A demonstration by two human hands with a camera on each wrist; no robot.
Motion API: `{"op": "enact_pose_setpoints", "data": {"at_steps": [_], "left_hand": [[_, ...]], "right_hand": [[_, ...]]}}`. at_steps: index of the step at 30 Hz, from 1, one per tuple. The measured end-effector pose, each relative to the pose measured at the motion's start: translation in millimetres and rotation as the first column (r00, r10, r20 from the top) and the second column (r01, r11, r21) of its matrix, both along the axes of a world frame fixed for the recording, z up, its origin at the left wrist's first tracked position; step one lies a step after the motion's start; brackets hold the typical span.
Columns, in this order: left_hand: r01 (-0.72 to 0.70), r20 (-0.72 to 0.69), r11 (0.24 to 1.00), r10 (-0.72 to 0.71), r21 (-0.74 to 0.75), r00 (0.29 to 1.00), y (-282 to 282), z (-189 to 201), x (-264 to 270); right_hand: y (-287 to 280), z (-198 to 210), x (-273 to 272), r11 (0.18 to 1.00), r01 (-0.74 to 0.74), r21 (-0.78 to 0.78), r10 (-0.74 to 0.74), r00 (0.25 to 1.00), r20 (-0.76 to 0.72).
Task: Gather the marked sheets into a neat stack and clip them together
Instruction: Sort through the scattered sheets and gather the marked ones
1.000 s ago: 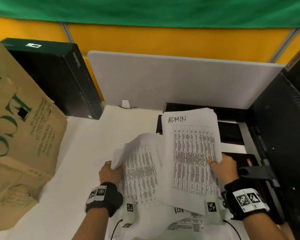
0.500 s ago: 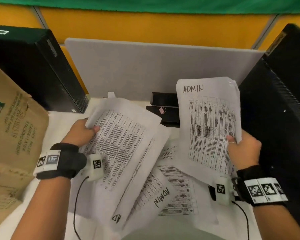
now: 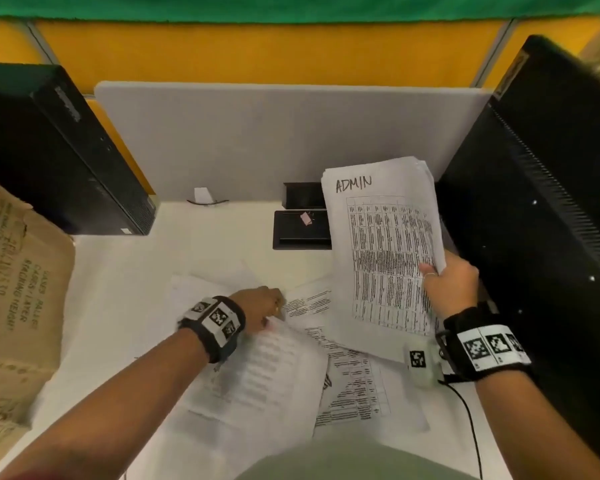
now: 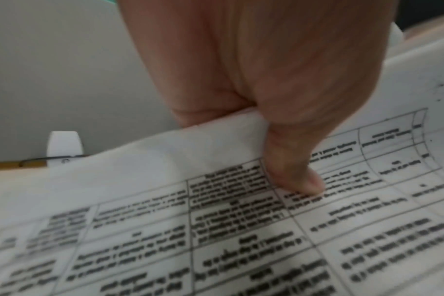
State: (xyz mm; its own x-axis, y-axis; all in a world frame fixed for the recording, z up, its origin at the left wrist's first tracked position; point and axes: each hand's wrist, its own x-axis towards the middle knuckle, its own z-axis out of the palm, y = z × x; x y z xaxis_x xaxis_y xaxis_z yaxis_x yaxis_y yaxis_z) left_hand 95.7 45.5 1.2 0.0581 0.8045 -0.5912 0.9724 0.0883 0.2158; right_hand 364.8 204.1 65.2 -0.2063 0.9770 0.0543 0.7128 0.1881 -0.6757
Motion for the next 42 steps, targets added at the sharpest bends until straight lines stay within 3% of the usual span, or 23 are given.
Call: {"op": "enact_pose_setpoints", "data": {"at_steps": [7, 11, 14, 17, 19, 24, 28, 33, 37, 42], "left_hand": [[0.140, -0.172, 0.990, -0.143, -0.032, 0.975, 0, -16, 14], [0.273, -0.353, 0.962, -0.260, -0.014, 0.899, 6, -14, 15], [0.331, -0.347, 0.943, -0.304, 0.021, 0.887, 9, -12, 14], [0.099, -0.105, 0.990, -0.088, 0.098, 0.991, 8, -13, 13], [-0.027, 0.014, 0.997, 0.026, 0.071, 1.000, 6, -17, 19], [-0.111, 0.006, 0.992, 0.111, 0.065, 0.994, 2, -28, 34], [-0.046, -0.181, 0.999, 0.049, 0.018, 0.982, 6, -27, 36], [0.013, -0.240, 0.996, -0.036, -0.094, 0.970, 9, -21, 30], [-0.108, -0.176, 0.987, 0.086, -0.117, 0.981, 11, -1, 10], [-0.295, -0.025, 0.951, 0.294, -0.090, 0.956, 14, 20, -29]], "right_hand": [[0, -2, -1, 0.999, 0.012, -0.042, -0.013, 0.999, -0.039], [1, -4, -3, 0.997, 0.015, -0.073, -0.020, 0.998, -0.058], [1, -4, -3, 0.997, 0.029, -0.075, -0.034, 0.997, -0.067], [3, -2, -2, 0.997, 0.042, -0.065, -0.046, 0.998, -0.051], [4, -2, -3, 0.997, 0.038, -0.072, -0.042, 0.998, -0.052], [3, -3, -5, 0.995, 0.034, -0.096, -0.038, 0.998, -0.044], [3, -4, -5, 0.994, 0.034, -0.105, -0.038, 0.999, -0.038], [0, 1, -6, 0.995, 0.014, -0.094, -0.021, 0.997, -0.079], [-1, 13, -11, 0.996, 0.043, -0.078, -0.061, 0.965, -0.254], [5, 16, -19, 0.964, 0.116, -0.238, -0.217, 0.861, -0.461]]}}
